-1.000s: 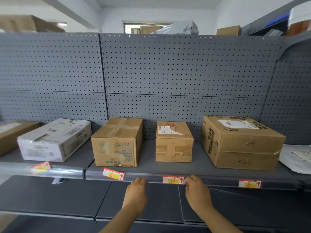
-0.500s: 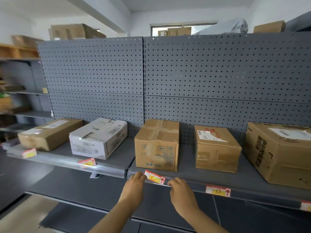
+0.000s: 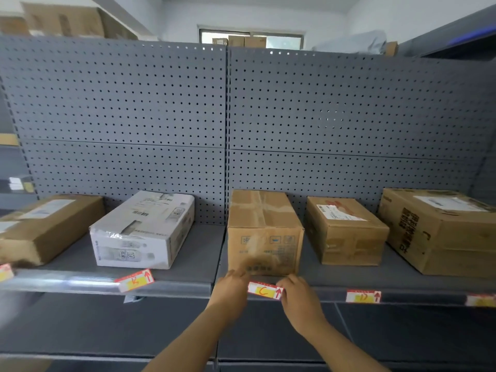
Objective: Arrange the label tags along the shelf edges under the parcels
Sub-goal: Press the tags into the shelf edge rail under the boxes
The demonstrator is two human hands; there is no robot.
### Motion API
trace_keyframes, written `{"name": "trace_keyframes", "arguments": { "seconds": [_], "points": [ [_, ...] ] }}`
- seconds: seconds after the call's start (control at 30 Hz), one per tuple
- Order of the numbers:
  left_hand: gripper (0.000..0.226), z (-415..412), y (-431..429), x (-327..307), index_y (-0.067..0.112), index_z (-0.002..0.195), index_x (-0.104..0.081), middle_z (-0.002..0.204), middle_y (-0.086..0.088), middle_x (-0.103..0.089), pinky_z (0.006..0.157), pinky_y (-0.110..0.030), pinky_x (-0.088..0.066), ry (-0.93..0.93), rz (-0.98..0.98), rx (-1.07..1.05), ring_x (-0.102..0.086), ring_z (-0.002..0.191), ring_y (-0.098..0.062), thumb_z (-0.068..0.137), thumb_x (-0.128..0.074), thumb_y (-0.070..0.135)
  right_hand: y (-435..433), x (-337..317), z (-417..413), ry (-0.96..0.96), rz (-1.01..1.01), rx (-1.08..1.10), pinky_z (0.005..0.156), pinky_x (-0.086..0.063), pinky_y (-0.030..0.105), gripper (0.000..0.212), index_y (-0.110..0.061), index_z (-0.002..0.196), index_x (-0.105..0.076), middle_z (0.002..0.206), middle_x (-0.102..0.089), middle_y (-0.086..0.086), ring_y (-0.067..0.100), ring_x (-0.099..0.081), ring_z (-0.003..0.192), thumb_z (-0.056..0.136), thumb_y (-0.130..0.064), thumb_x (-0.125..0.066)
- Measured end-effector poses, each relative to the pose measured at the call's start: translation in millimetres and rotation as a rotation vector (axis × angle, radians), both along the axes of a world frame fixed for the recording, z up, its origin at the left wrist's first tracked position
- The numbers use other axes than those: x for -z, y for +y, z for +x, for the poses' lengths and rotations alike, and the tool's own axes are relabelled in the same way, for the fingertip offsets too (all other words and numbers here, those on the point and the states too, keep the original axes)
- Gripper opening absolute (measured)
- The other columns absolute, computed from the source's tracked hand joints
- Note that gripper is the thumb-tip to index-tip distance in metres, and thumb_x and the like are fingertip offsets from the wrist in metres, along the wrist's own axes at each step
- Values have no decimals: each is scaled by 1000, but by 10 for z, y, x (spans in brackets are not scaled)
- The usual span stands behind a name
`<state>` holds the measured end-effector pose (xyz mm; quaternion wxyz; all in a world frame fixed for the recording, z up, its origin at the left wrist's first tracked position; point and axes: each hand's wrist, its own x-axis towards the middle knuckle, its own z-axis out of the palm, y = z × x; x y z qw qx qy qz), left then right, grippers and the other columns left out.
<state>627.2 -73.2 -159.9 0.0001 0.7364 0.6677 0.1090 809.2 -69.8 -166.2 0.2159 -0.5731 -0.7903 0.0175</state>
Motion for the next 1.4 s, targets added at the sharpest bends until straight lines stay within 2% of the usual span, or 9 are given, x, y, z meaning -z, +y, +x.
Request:
{"name": "trace_keyframes", "arguments": {
  "seconds": [0.13,0.27,0.37,0.63,0.77,0.93,1.07,1.23,1.4],
  "points": [
    [35,20,20,49,19,123,-62,132,-5,-55,94,-34,-50,-93,-68,-29,-58,113,-26,94,-45,7,75,4,-42,-35,-29,-23,87,-50,29,22,-25,111,-63,114,-56,-7,13,-54,107,94,-14,-54],
    [40,69,-15,94,15,127,-51,137,-7,-46,93,-39,-47,-38,-10,-24,-50,118,-28,90,-46,0,125,-15,-36,-49,-48,-24,85,-48,28,18,-25,104,-62,112,-57,-7,13,-54,105,92,-14,-56],
    [38,84,-14,126,15,125,-52,135,-6,-43,93,-39,-45,-20,18,-21,-46,120,-28,91,-46,-1,157,-67,-56,-89,-42,-21,83,-46,29,20,-23,102,-61,111,-59,-4,16,-54,104,91,-8,-55],
    [45,62,-43,219,16,131,-52,137,-7,-41,101,-38,-36,149,31,81,-40,128,-28,88,-51,2,193,-95,-50,-316,-13,-93,89,-45,35,34,-17,113,-60,117,-56,3,24,-52,110,87,3,-53],
    [43,95,-78,196,12,130,-51,137,-9,-42,100,-38,-34,198,29,74,-41,127,-30,88,-49,2,157,-103,-55,-317,-20,-123,90,-45,35,35,-15,115,-59,119,-57,4,24,-52,112,86,3,-56],
    [49,119,-127,168,15,134,-49,137,-6,-41,103,-35,-33,115,45,60,-39,128,-26,88,-45,-1,92,-97,-52,-291,-12,-169,92,-44,33,45,-17,125,-54,124,-51,0,22,-49,116,86,5,-56],
    [58,130,-203,204,18,142,-38,141,-5,-35,106,-33,-31,55,68,64,-38,129,-25,87,-43,-2,-1,-13,-93,-316,-12,-226,97,-41,35,54,-15,134,-46,130,-44,3,24,-43,121,85,7,-52],
    [71,206,-269,256,15,152,-22,150,-5,-26,113,-34,-29,97,4,109,-30,138,-25,88,-48,1,-82,47,-117,-341,-8,-216,106,-36,35,59,-12,143,-35,135,-38,6,26,-39,124,88,4,-47],
    [62,296,-223,205,14,149,-31,145,-5,-34,109,-34,-33,134,-15,72,-35,133,-25,90,-49,4,-75,77,-58,-304,6,-259,110,-33,35,64,-11,146,-31,137,-37,6,25,-36,127,87,2,-51]
  ]
}}
